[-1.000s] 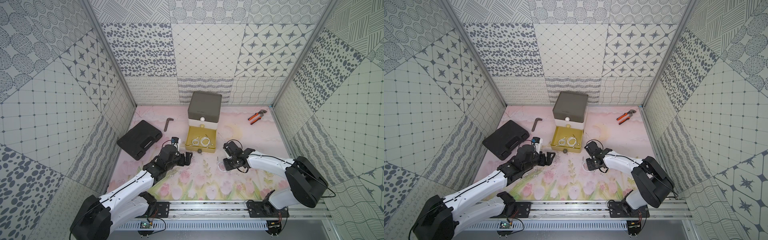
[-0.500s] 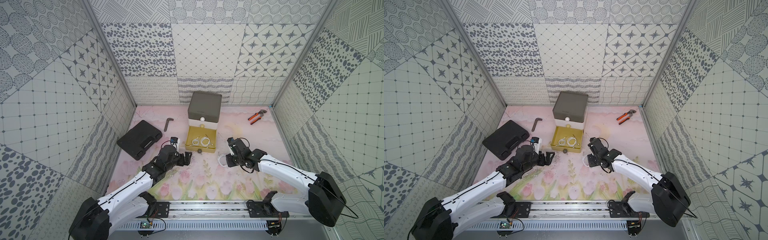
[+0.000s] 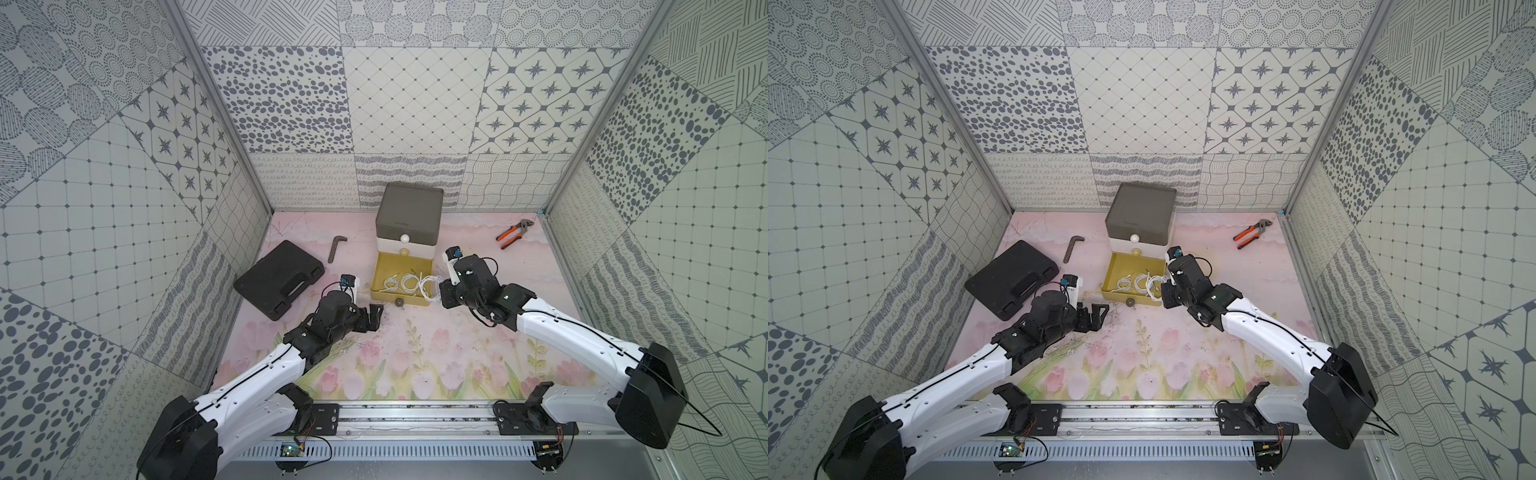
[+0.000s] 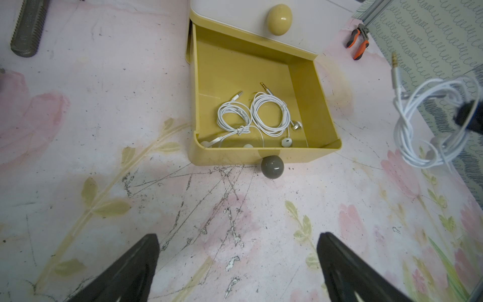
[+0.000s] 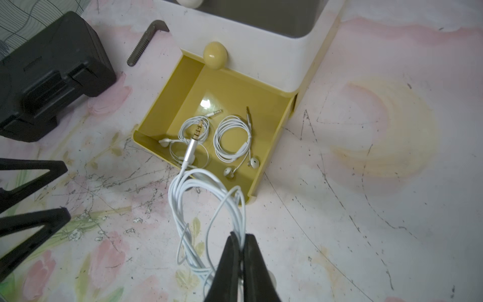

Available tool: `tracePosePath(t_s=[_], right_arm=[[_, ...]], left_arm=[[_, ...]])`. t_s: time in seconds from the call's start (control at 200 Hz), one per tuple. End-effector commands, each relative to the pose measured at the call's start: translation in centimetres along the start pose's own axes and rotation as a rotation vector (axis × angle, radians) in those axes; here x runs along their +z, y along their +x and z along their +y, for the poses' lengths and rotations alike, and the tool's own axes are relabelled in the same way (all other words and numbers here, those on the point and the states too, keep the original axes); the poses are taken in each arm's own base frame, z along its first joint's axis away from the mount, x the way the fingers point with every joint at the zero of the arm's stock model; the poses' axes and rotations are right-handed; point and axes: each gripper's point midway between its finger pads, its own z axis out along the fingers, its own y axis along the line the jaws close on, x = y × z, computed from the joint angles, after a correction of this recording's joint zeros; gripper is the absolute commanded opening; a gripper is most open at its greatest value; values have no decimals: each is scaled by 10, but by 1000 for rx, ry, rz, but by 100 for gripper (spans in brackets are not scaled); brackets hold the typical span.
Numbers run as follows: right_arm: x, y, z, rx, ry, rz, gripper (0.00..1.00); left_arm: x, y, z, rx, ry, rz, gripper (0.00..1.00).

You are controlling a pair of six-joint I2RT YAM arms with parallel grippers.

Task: Place the wired earphones into the drawer by color
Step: Place the wired earphones in the drawer.

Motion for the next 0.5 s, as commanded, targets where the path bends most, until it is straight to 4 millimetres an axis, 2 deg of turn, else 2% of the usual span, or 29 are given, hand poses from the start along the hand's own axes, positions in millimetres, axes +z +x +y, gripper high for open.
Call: tracePosePath(t_s=[0.0,0.255,0.495], right_arm=[[8,-30,16,-14,-27,-94,0],[38,-38,26,-9,-29,-110,0],[73,-36,29,12,-10,-111,0]], left_arm=[[-1,-5,3,6,-13,-20,99],[-2,-4,4,-5,-12,-22,99],[-2,-3,2,-11,-4,-22,99]])
